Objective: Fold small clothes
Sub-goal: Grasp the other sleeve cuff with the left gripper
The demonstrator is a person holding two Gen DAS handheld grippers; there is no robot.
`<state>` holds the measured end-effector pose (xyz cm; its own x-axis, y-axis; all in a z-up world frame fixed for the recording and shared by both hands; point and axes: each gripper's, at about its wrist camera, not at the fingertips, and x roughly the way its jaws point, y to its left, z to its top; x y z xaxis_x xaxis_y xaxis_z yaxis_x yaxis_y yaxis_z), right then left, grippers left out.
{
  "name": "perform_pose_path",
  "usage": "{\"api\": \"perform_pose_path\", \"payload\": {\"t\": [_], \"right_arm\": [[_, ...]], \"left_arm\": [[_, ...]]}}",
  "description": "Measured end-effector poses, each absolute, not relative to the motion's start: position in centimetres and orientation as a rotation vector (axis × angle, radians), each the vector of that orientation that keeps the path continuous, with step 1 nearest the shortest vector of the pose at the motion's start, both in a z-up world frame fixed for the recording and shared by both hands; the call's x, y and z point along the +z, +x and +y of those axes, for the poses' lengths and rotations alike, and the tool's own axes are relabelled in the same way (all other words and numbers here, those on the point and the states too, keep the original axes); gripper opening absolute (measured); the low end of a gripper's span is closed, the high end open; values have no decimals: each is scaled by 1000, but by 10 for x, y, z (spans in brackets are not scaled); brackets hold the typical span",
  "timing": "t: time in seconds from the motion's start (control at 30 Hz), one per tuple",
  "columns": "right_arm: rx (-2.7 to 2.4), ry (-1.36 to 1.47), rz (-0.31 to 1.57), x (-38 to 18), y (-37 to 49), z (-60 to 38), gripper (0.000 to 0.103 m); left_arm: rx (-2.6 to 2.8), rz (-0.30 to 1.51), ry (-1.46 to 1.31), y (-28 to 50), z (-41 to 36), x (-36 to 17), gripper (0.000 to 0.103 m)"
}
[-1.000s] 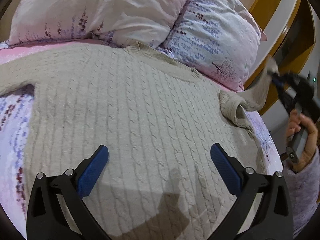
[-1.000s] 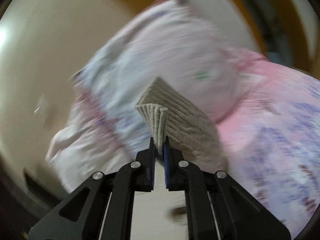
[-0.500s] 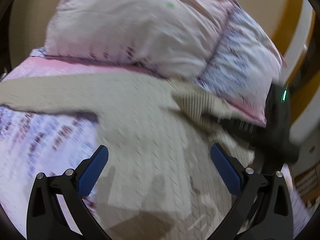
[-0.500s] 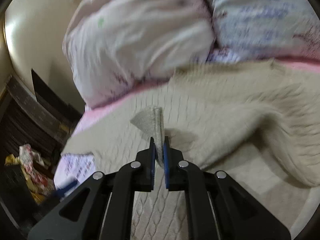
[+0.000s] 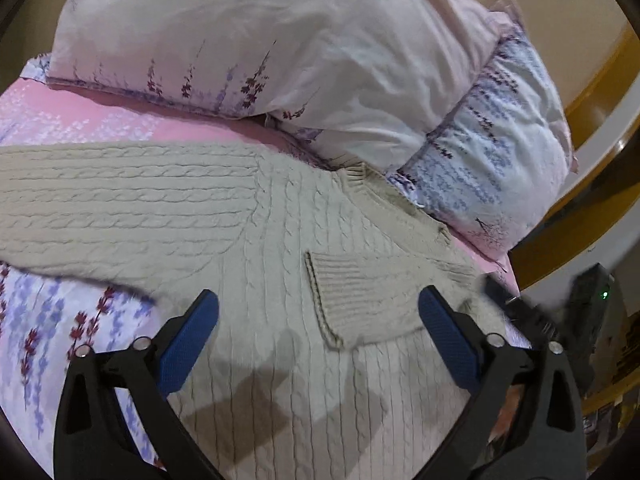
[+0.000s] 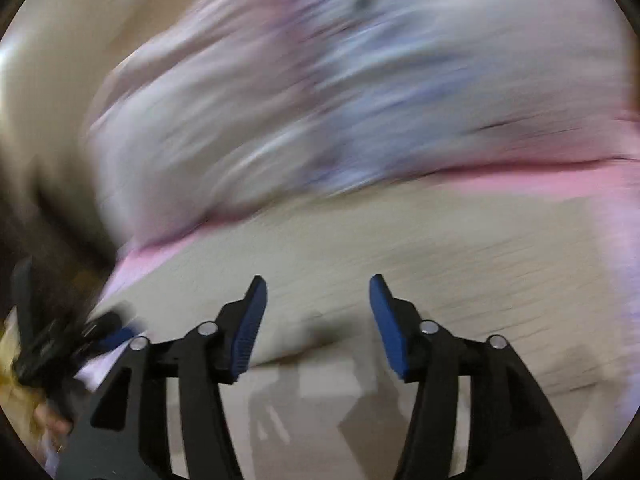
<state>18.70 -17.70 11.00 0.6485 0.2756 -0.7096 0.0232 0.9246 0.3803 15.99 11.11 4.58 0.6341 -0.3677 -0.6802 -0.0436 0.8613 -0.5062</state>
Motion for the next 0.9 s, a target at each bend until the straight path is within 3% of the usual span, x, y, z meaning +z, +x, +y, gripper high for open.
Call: {"api": "perform_pose_path", "payload": {"t": [0.23, 0.4, 0.47, 0.7, 0.77, 0.83, 0.9], "right_arm": [[-180, 448, 948, 88, 199, -308, 56], [-151, 493, 994, 70, 207, -317, 57], [-137, 493, 1008, 64, 209, -320, 57], [-93, 469, 1019, 56, 218, -315, 57], [-90, 448, 1023, 56, 220, -313, 55], [-99, 442, 1013, 57, 221, -314, 46], [-115, 450, 1012, 57, 221, -317, 45]], "left_arm": [[-219, 1003, -457, 198, 89, 26, 75], [-216, 1028, -459, 210, 83, 22, 71], [-260, 1058, -521, 212, 82, 18, 56], [-263, 1085, -609, 221, 84, 7, 31], [-279, 1082, -632, 224, 86, 5, 10], [-298, 1080, -642, 225, 87, 3, 7], [-302, 1061, -615, 226, 86, 7, 6]]}}
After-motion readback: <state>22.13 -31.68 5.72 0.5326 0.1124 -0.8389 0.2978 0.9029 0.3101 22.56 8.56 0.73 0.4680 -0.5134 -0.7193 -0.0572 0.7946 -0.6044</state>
